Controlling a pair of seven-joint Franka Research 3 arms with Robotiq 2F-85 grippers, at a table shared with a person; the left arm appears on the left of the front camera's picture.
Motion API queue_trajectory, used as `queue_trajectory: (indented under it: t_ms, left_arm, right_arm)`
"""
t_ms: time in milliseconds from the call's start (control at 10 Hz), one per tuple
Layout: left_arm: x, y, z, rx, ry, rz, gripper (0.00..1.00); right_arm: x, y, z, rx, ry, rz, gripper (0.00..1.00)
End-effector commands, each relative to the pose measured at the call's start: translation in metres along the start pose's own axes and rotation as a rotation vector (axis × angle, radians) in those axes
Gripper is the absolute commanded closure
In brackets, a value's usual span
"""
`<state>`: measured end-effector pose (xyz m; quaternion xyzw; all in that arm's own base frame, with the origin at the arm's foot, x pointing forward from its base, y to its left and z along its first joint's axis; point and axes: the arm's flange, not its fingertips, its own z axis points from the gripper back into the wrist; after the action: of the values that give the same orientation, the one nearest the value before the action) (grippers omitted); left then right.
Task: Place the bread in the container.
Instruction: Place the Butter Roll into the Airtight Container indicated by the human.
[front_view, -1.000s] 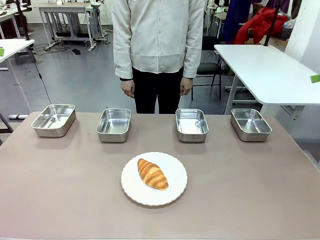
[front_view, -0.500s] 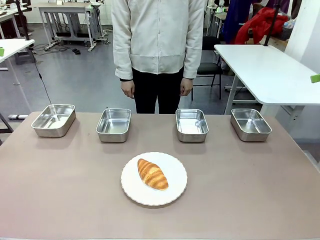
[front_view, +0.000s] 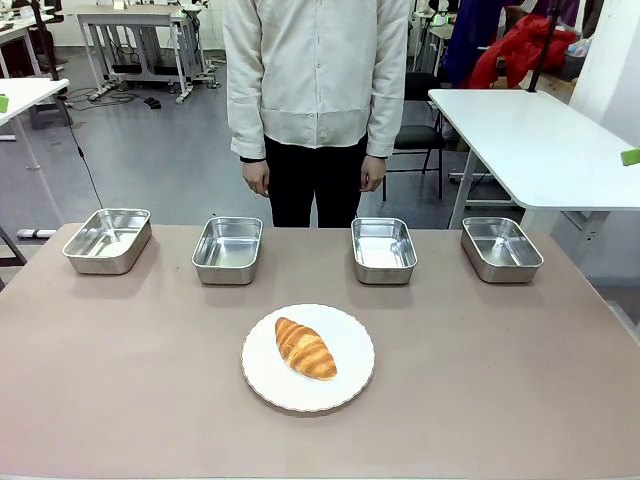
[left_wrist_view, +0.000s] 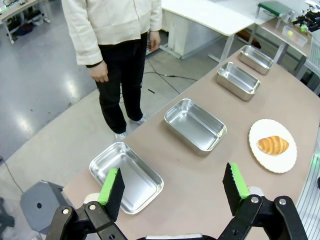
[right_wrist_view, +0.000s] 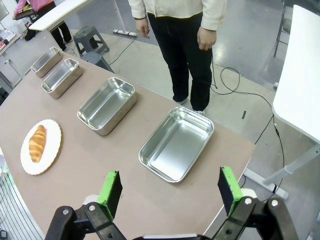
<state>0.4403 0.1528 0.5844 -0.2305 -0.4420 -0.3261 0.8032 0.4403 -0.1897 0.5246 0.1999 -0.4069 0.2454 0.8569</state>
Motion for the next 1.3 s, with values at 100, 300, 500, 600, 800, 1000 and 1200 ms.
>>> queue_trajectory:
  t_ms: [100, 300, 500, 600, 800, 1000, 1200]
  left_arm:
    - [0.0013, 0.0001, 0.0005, -0.009, -0.013, -0.004, 0.00]
    - [0.0013, 0.0001, 0.0005, -0.009, -0.013, -0.004, 0.00]
    - [0.0013, 0.0001, 0.0005, -0.009, -0.013, -0.004, 0.00]
    - [0.0013, 0.0001, 0.0005, -0.009, -0.013, -0.004, 0.00]
    - [0.0013, 0.0001, 0.0005, -0.009, -0.013, -0.004, 0.00]
    - [0.0013, 0.0001, 0.0005, -0.009, -0.013, -0.004, 0.00]
    - [0.0013, 0.0001, 0.0005, -0.009, -0.013, -0.004, 0.00]
  right_arm:
    - [0.0008, -0.0010, -0.0014, 0.007, -0.017, 0.000, 0.00]
    - [0.0008, -0.0010, -0.0014, 0.007, -0.017, 0.000, 0.00]
    - [0.0008, -0.0010, -0.0014, 0.007, -0.017, 0.000, 0.00]
    - [0.0008, -0.0010, -0.0014, 0.007, -0.017, 0.000, 0.00]
    - [0.0008, -0.0010, -0.0014, 0.007, -0.017, 0.000, 0.00]
    - [0.0008, -0.0010, -0.0014, 0.007, -0.017, 0.000, 0.00]
    - [0.0008, -0.0010, -0.0014, 0.007, -0.017, 0.000, 0.00]
